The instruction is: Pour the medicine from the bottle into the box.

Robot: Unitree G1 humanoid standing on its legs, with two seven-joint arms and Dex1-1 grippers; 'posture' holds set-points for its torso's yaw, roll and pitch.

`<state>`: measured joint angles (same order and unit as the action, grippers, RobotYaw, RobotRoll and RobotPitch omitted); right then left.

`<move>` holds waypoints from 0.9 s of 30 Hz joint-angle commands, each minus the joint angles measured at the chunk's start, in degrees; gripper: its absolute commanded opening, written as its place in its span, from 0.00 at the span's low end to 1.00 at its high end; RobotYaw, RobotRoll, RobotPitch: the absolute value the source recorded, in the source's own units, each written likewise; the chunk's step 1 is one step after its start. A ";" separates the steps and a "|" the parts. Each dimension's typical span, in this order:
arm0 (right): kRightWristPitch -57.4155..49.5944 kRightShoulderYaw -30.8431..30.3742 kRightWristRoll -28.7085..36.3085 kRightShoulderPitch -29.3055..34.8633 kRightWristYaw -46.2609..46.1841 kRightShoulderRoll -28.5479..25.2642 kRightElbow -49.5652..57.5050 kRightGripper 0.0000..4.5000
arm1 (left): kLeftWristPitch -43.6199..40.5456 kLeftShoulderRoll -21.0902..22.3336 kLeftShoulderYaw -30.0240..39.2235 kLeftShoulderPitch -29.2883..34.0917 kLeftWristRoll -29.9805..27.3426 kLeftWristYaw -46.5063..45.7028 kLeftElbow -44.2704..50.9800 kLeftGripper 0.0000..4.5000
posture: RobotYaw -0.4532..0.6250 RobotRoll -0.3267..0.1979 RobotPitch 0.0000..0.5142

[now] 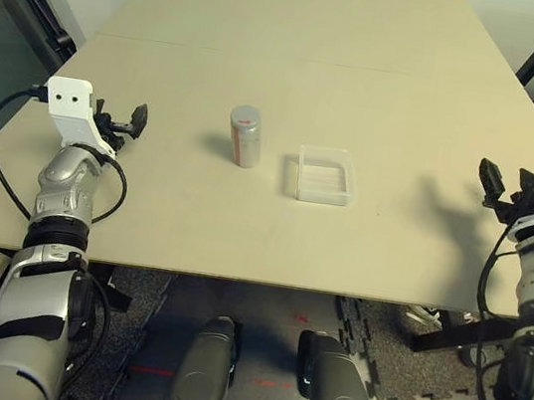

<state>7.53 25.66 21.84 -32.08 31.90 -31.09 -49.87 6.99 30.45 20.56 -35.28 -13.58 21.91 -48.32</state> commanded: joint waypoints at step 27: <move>-16.15 -4.34 2.21 2.27 5.13 -1.65 16.48 1.00 | -12.84 -0.11 -5.08 3.14 -3.70 14.06 14.73 1.00 | 0.51 0.62 0.21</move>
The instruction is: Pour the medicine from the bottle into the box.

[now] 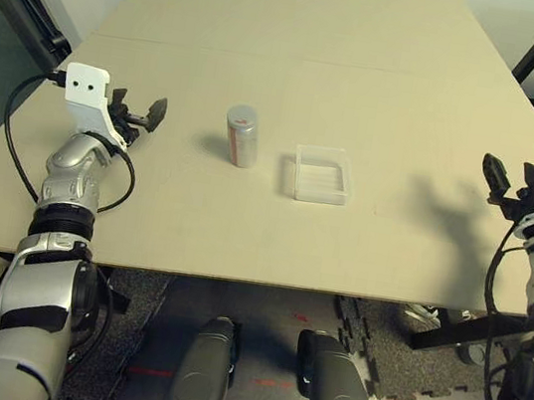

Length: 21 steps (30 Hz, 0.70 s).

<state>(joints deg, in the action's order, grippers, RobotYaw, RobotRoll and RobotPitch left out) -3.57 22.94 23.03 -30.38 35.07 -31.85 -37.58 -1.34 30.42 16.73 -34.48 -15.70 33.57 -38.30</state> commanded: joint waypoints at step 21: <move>-27.55 -9.84 3.53 1.57 7.82 -0.75 26.38 1.00 | -23.09 -0.35 -10.33 10.95 -5.63 14.81 25.74 1.00 | 0.48 0.62 0.19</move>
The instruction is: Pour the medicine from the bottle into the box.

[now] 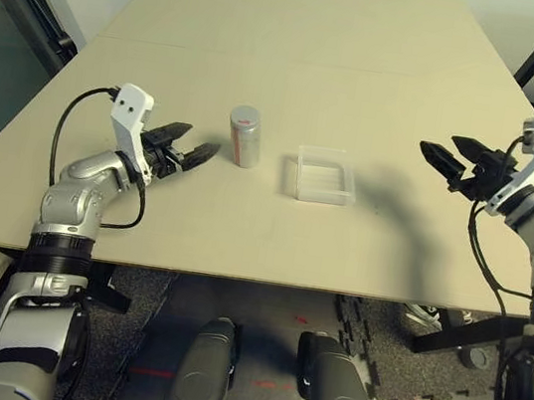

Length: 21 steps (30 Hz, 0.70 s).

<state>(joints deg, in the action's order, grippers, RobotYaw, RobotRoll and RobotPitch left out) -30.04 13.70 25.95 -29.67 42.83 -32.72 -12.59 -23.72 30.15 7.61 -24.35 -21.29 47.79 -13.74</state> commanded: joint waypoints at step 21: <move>-7.83 -5.51 3.78 0.53 5.59 0.94 8.69 1.00 | 11.09 -7.03 -4.08 -9.63 6.10 -1.71 -17.53 1.00 | 0.42 0.62 0.19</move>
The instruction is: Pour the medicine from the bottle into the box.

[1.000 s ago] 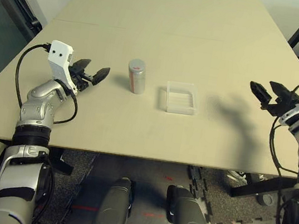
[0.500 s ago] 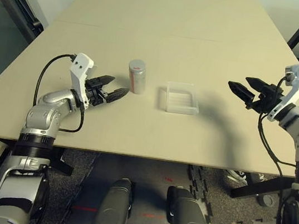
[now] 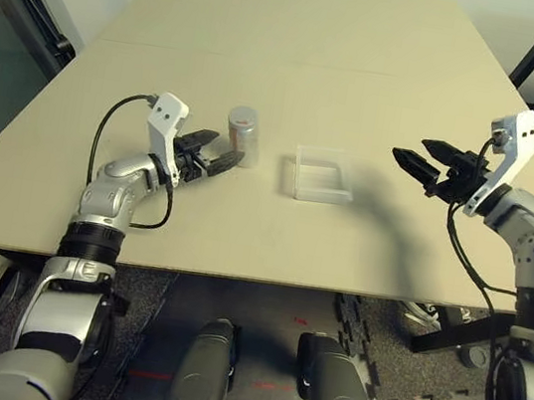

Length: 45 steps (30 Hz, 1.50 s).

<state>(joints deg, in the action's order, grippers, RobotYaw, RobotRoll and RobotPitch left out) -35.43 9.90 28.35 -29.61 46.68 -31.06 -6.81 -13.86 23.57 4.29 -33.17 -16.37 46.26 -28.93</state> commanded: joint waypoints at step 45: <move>-4.36 -11.33 -1.29 -10.30 10.05 -0.13 -0.09 1.00 | -0.53 0.15 -4.42 -7.40 1.67 11.92 -2.09 0.56 | 0.45 0.62 0.23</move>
<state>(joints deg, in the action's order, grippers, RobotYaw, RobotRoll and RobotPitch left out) -39.14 -0.64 26.85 -39.25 55.76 -30.96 -6.72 -11.68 22.78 1.01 -41.50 -13.82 55.69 -34.34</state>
